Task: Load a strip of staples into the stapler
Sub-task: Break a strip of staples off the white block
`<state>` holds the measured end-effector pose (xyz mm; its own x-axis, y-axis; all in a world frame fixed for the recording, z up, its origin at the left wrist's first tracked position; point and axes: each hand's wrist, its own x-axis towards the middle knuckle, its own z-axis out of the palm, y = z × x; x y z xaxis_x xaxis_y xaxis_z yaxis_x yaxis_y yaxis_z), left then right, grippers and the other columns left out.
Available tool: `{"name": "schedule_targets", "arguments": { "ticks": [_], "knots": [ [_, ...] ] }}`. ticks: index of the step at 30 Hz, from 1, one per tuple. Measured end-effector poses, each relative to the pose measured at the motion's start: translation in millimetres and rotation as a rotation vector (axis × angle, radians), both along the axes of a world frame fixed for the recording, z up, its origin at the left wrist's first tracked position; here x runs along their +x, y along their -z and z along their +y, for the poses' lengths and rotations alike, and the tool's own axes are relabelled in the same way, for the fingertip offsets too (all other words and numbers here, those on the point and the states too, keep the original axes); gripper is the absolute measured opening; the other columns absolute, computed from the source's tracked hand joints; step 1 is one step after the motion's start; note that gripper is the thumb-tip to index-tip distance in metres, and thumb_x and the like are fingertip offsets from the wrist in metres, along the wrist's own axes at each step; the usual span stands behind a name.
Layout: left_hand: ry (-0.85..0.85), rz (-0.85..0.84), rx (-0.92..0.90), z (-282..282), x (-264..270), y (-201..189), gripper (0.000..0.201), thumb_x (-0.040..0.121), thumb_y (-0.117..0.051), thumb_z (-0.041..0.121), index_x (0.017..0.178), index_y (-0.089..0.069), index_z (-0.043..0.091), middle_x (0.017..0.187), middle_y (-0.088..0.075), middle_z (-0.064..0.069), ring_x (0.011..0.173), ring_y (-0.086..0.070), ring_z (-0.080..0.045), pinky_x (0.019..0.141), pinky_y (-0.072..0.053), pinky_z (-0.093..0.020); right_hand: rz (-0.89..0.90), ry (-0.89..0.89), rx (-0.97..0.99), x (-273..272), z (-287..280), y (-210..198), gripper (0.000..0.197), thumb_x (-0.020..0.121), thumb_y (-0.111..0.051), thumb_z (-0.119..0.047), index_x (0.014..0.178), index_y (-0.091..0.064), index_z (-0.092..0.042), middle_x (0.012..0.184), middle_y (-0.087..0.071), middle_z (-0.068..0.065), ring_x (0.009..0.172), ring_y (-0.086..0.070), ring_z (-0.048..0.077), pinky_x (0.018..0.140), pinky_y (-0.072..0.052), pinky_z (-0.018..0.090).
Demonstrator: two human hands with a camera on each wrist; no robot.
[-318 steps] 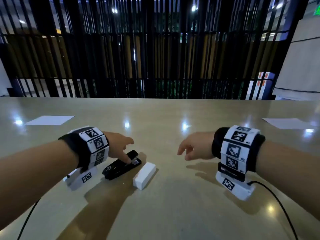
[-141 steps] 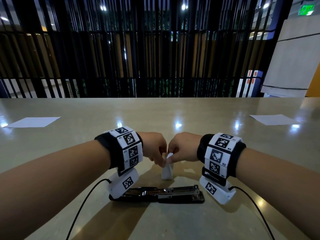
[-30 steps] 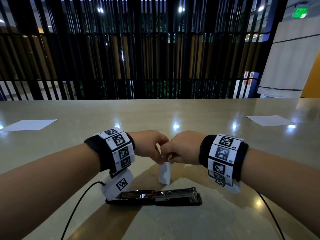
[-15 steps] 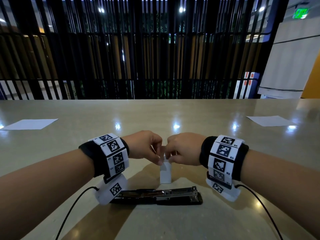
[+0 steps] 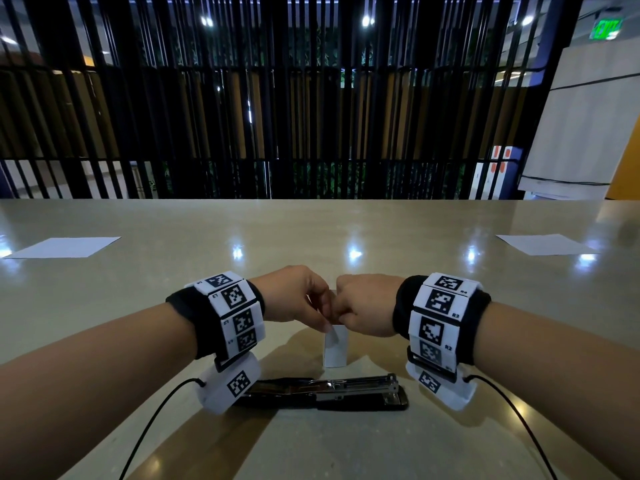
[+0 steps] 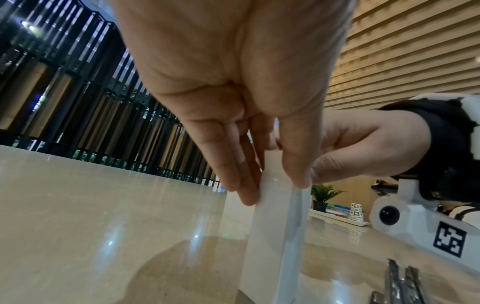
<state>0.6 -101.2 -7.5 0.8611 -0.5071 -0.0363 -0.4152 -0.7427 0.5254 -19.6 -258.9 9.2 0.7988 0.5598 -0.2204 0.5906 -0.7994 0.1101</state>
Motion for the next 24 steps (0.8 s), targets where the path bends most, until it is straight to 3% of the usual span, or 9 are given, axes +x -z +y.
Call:
{"name": "schedule_targets", "arguments": {
  "ticks": [3,6,8,15,20,22,24],
  "knots": [
    [0.008,0.001,0.007,0,0,-1,0.021,0.072,-0.080,0.018,0.066,-0.066,0.033,0.052,-0.062,0.026,0.051,-0.054,0.013,0.055,-0.040,-0.002,0.005,0.034,-0.030,-1,3,1,0.032,0.099,-0.039,-0.023,0.121,-0.062,-0.017,0.104,-0.036,-0.001,0.089,-0.047,0.022,0.091,-0.048,0.040],
    [0.001,0.012,-0.003,2,1,0,0.008,0.073,-0.080,0.018,0.076,-0.074,0.023,0.054,-0.063,0.025,0.052,-0.054,0.013,0.058,-0.041,-0.006,0.011,0.084,-0.011,2,5,5,0.032,0.099,-0.038,-0.023,0.119,-0.061,-0.014,0.109,-0.040,0.003,0.090,-0.053,0.026,0.091,-0.049,0.041],
    [-0.005,0.020,-0.010,2,1,0,0.010,0.073,-0.079,0.016,0.083,-0.076,0.015,0.053,-0.064,0.025,0.051,-0.055,0.012,0.061,-0.042,-0.008,0.006,0.112,-0.006,5,6,8,0.032,0.099,-0.039,-0.022,0.122,-0.059,-0.013,0.116,-0.044,0.005,0.095,-0.058,0.028,0.090,-0.051,0.041],
    [0.010,0.013,0.010,2,2,0,0.010,0.074,-0.078,0.015,0.083,-0.076,0.013,0.050,-0.062,0.026,0.051,-0.055,0.013,0.058,-0.041,-0.005,-0.059,0.086,-0.064,1,6,13,0.029,0.100,-0.041,-0.017,0.121,-0.061,-0.016,0.120,-0.044,0.010,0.091,-0.059,0.029,0.082,-0.051,0.038],
    [0.008,0.002,0.022,0,1,-1,0.006,0.074,-0.079,0.017,0.075,-0.074,0.021,0.059,-0.064,0.019,0.058,-0.057,0.007,0.065,-0.046,-0.010,-0.021,0.144,-0.045,5,5,17,0.029,0.098,-0.043,-0.016,0.125,-0.054,-0.015,0.121,-0.044,0.008,0.095,-0.059,0.029,0.089,-0.052,0.043],
    [0.012,-0.011,0.032,-1,1,-1,0.016,0.073,-0.079,0.018,0.068,-0.068,0.028,0.067,-0.064,0.014,0.061,-0.056,0.004,0.066,-0.047,-0.013,0.000,0.147,-0.038,4,4,17,0.031,0.099,-0.042,-0.017,0.128,-0.051,-0.015,0.121,-0.043,0.007,0.098,-0.057,0.030,0.091,-0.050,0.043],
    [0.014,-0.019,0.035,-1,2,-2,0.021,0.073,-0.080,0.019,0.065,-0.065,0.031,0.067,-0.064,0.014,0.056,-0.056,0.007,0.062,-0.046,-0.009,0.003,0.126,-0.049,5,4,16,0.032,0.100,-0.040,-0.017,0.130,-0.051,-0.017,0.122,-0.040,0.007,0.101,-0.055,0.030,0.094,-0.049,0.043]
  ]
}}
